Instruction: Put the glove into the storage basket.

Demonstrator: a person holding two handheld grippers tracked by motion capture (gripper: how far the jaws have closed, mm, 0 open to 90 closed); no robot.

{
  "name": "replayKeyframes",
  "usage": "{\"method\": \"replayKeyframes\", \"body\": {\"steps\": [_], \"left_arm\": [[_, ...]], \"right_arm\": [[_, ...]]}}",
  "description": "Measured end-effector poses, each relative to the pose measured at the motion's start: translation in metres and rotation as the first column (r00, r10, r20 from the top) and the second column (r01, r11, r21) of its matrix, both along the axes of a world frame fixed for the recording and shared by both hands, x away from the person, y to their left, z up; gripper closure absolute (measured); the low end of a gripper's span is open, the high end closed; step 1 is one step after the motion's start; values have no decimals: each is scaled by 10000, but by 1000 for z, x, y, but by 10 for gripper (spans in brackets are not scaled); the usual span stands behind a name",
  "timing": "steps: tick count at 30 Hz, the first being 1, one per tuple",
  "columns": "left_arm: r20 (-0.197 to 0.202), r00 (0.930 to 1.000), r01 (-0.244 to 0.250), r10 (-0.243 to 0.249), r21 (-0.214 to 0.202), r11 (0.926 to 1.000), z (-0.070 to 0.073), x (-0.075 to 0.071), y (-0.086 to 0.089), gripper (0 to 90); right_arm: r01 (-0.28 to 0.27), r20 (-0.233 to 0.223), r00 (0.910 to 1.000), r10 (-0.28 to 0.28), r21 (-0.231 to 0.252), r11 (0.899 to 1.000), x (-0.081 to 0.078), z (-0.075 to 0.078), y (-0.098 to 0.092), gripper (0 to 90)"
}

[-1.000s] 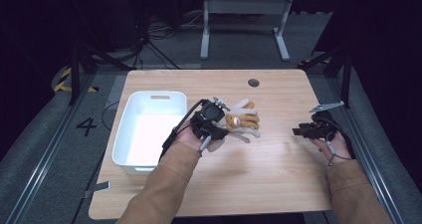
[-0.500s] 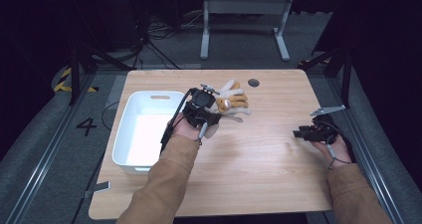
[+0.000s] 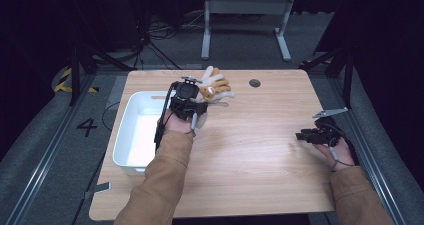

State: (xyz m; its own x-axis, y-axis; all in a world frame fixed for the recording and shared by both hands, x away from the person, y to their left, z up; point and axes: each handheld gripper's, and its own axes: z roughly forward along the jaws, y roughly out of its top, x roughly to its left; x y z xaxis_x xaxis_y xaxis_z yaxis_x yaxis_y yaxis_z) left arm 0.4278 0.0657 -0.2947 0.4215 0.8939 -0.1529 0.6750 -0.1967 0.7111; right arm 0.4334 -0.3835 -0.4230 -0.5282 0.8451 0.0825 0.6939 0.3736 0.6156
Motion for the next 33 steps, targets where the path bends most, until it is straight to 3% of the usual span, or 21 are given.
{"method": "replayKeyframes", "body": {"steps": [10, 17, 22, 25, 29, 33], "left_arm": [[269, 9981, -541, 547, -219, 9983, 0, -1, 15, 683], [245, 9971, -718, 724, -213, 9972, -2, 0, 18, 683], [148, 9954, -941, 943, -184, 9954, -2, 1, 22, 683], [-194, 9942, -1057, 1054, -159, 9943, -2, 3, 27, 683], [-471, 9895, -1358, 1363, 146, 9906, 1, 3, 33, 684], [-633, 9841, -1654, 1657, 98, 9862, 2, 1, 42, 684]], "right_arm": [[24, 2, 10000, -24, -126, 9999, 0, -1, 2, 645], [13, 23, 10000, -13, -227, 9997, 0, -2, 2, 645], [17, -34, 10000, -18, -292, 9996, 1, -2, 2, 645], [-28, -64, 10000, 26, -276, 9996, 2, -3, 3, 645], [-91, -84, 9999, 89, -291, 9995, 4, -4, 5, 646], [-147, -108, 9998, 144, -311, 9994, 7, -4, 9, 646]]}}
